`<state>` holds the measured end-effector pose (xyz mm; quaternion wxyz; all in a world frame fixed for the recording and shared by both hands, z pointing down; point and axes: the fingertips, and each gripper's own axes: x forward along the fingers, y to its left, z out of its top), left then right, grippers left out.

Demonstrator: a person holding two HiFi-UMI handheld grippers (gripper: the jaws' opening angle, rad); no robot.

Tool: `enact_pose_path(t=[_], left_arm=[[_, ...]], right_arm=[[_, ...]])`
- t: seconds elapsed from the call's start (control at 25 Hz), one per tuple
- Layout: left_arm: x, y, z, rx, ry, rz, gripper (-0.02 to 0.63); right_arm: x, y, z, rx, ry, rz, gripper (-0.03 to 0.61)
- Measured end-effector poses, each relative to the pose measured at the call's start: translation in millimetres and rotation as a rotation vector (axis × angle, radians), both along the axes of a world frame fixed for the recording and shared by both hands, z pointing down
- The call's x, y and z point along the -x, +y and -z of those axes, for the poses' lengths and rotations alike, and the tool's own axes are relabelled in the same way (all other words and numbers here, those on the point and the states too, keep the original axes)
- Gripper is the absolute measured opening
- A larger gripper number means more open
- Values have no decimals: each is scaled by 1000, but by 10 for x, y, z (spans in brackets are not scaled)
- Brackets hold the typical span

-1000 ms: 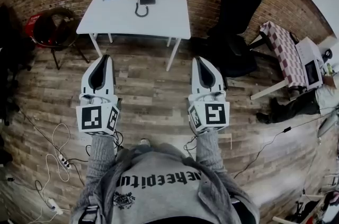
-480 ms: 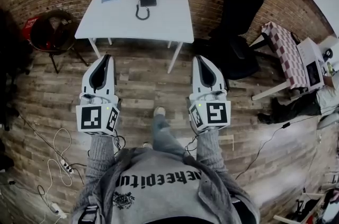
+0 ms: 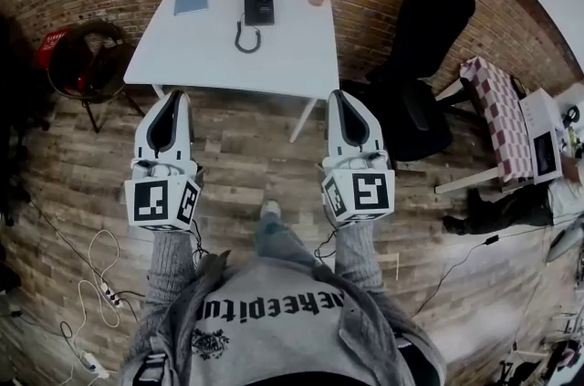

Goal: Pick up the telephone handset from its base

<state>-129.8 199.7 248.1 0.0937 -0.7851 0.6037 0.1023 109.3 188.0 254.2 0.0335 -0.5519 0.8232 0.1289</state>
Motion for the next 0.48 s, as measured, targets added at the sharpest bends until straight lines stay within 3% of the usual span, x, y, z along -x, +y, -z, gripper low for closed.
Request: enact_pose_path(t=[0.48], left_arm=[[-249, -1082, 174, 18, 1, 60, 20]], right_arm=[[-186, -1220, 129, -11, -4, 60, 3]])
